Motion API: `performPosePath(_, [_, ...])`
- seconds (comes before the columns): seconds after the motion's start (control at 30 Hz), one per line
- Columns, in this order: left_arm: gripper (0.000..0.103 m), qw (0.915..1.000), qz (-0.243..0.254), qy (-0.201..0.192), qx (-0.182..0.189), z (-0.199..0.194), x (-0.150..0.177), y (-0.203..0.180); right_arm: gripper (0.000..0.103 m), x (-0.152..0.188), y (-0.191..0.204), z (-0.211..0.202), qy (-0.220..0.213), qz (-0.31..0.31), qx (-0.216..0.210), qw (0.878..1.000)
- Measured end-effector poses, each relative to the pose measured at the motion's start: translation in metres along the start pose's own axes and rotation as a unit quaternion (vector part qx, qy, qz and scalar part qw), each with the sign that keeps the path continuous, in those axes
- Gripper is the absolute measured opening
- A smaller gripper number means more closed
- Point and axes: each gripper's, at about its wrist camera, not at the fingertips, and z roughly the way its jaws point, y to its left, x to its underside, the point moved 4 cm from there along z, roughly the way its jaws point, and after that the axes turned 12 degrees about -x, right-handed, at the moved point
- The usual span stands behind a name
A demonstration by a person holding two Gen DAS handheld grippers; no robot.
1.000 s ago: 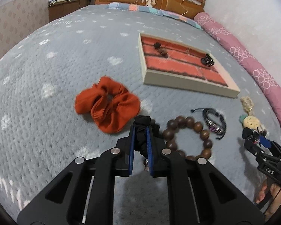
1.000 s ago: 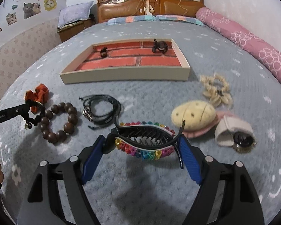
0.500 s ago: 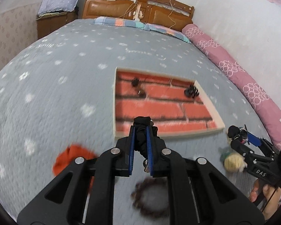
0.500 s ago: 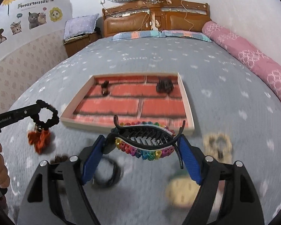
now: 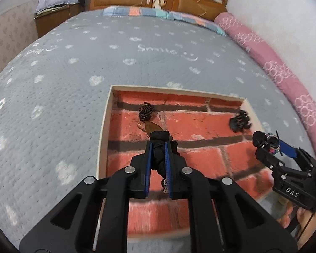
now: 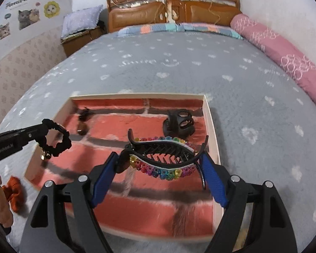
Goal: Organize jewelry
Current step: 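Place the hair tie and rainbow hair claw into the tray, opening both tools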
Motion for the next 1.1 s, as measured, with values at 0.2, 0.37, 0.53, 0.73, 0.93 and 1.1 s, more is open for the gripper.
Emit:
performPosePath(0.2, [0.01,0.9995,0.018,0.016,-0.019,0.034,-0.006,-0.001,0.077,-0.001,-0.013,0.025,0.02,-0.004,0.019,1.0])
performPosePath(0.37, [0.011,0.999,0.015,0.026,-0.032,0.047,-0.001,0.006,0.077,-0.001,-0.016,0.035,0.031,-0.014,0.031,0.999])
performPosePath(0.53, [0.011,0.9982,0.019,0.034,-0.046,0.056,0.004,0.01,0.078,0.0,-0.016,0.037,0.038,-0.018,0.037,0.998])
performPosePath(0.73, [0.014,0.9973,0.026,0.038,-0.056,0.059,0.008,0.01,0.078,0.002,-0.013,0.04,0.049,-0.028,0.055,0.997])
performPosePath(0.93, [0.026,0.9971,0.031,0.028,-0.063,0.049,0.009,0.011,0.088,0.003,-0.013,0.033,0.045,-0.028,0.058,0.997])
performPosePath(1.1, [0.056,0.9976,0.032,0.002,-0.062,0.02,0.01,0.017,0.089,0.0,-0.013,0.008,0.024,-0.017,0.042,0.999])
